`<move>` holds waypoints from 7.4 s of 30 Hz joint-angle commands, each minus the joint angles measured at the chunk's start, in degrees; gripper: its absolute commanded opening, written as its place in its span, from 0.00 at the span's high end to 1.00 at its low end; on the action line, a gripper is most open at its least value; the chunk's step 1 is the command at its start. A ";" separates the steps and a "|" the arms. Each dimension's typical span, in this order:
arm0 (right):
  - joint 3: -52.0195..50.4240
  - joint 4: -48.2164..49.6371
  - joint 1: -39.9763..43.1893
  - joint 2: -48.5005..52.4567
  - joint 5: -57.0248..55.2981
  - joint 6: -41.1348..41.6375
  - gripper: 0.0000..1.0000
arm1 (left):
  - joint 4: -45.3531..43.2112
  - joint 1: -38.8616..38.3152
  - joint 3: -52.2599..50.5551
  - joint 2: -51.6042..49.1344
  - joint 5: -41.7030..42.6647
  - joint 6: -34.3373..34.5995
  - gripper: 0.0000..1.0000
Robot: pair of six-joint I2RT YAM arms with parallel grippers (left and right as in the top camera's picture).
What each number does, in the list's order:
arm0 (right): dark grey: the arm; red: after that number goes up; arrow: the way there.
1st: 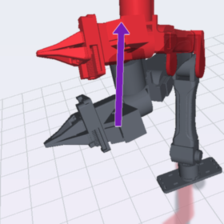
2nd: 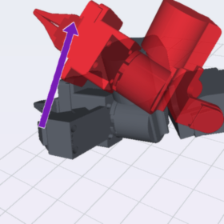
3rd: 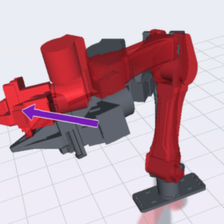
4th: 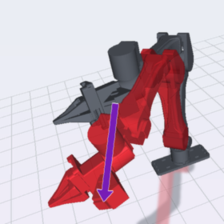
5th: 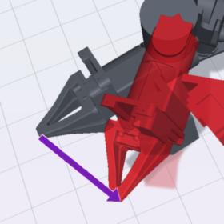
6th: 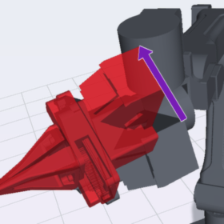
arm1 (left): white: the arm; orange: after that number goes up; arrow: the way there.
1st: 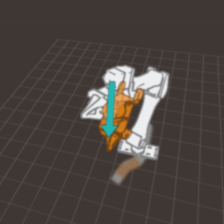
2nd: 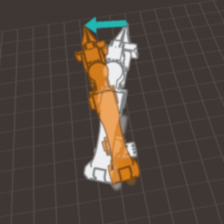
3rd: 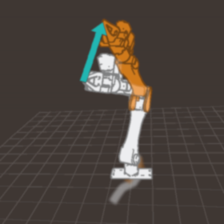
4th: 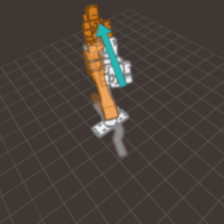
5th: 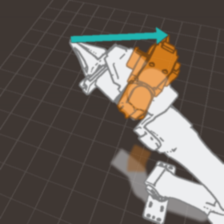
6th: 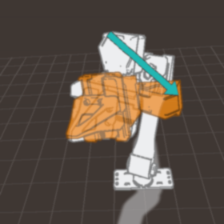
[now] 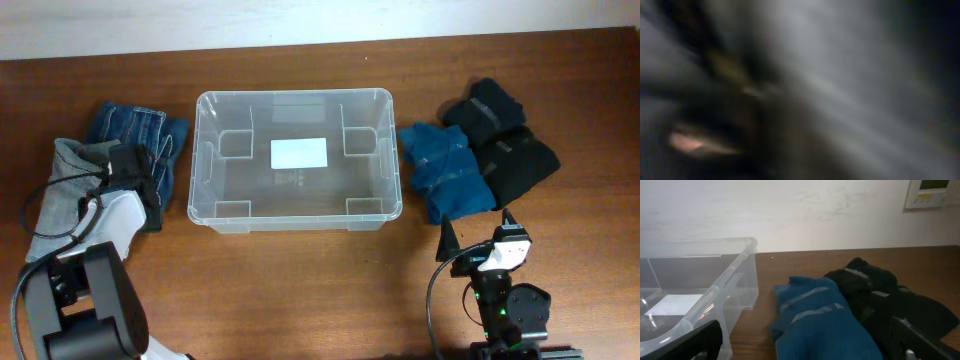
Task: Pack container
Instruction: 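Move the left gripper to the light-wash jeans and grasp them, then lift the light-wash jeans with the left gripper and lower into the bin, then release the jeans, move the left gripper to the dark jeans and grasp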
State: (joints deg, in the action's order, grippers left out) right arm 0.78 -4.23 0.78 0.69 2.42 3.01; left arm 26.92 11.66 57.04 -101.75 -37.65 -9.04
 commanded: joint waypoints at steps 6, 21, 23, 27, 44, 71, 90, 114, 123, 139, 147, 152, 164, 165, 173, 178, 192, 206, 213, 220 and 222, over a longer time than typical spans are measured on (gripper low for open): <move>-0.46 -0.04 0.48 -0.33 -0.72 0.22 0.02 | -2.86 2.21 0.98 -4.46 -4.83 -0.09 0.03; -0.46 -0.04 0.48 -0.33 -0.72 0.22 0.02 | -2.80 0.52 2.86 -5.20 1.95 0.79 0.99; -0.46 -0.04 0.48 -0.33 -0.72 0.22 0.02 | 4.11 -1.81 8.02 -3.58 2.38 0.83 0.99; -0.46 -0.04 0.48 -0.33 -0.72 0.22 0.02 | 16.06 -4.42 19.63 -1.01 2.84 4.83 0.99; -0.46 -0.04 0.48 -0.33 -0.72 0.22 0.02 | 55.01 -11.50 67.21 3.17 38.01 8.66 0.99; -0.46 -0.04 0.48 -0.33 -0.72 0.22 0.02 | 61.18 -31.43 59.71 -0.44 33.29 26.25 0.99; -0.46 -0.04 0.48 -0.33 -0.72 0.22 0.02 | 54.12 -31.36 52.74 -8.94 30.14 26.29 0.99; -0.46 -0.04 0.48 -0.33 -0.72 0.22 0.02 | 63.25 -30.88 55.43 -8.76 30.49 36.20 0.99; -0.46 -0.04 0.48 -0.33 -0.72 0.22 0.02 | 60.28 -30.91 55.41 -8.81 30.14 36.20 0.25; -0.46 -0.04 0.48 -0.33 -0.72 0.22 0.02 | 49.90 -30.91 55.41 -8.83 33.59 36.20 0.01; -0.46 -0.04 0.48 -0.33 -0.72 0.22 0.02 | 49.24 -27.65 55.43 -8.48 31.52 29.70 0.01; -0.46 -0.04 0.48 -0.33 -0.72 0.22 0.02 | 50.93 -20.20 55.43 -7.50 30.47 27.02 0.01; -0.46 -0.04 0.48 -0.33 -0.72 0.22 0.02 | 46.64 -1.75 55.41 -7.41 28.35 15.54 0.01; -0.46 -0.04 0.48 -0.33 -0.72 0.22 0.02 | 45.18 -0.28 55.41 -7.48 28.39 15.32 0.01; -0.46 -0.04 0.48 -0.33 -0.72 0.22 0.02 | 37.53 5.44 55.39 -11.34 35.91 5.95 0.01; -0.46 -0.04 0.48 -0.33 -0.72 0.22 0.02 | 32.83 8.11 55.39 -16.94 45.35 -1.92 0.01; -0.46 -0.04 0.48 -0.33 -0.72 0.22 0.02 | 25.07 19.71 55.39 -25.44 57.40 -12.55 0.01; -0.46 -0.04 0.48 -0.33 -0.72 0.22 0.02 | 18.49 20.76 55.39 -35.26 57.37 -13.60 0.01; -0.46 -0.04 0.48 -0.33 -0.72 0.22 0.02 | 17.66 20.68 55.39 -37.18 57.42 -13.00 0.20; -0.46 -0.04 0.48 -0.33 -0.72 0.22 0.02 | 22.93 20.65 55.41 -37.18 57.42 -0.52 0.90; -0.46 -0.04 0.48 -0.33 -0.72 0.22 0.02 | 24.20 20.65 55.41 -37.18 57.44 2.03 0.97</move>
State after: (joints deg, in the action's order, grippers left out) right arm 0.75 -4.21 0.78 0.69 2.39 3.03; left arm 48.05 31.94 113.54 -136.51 22.15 -15.03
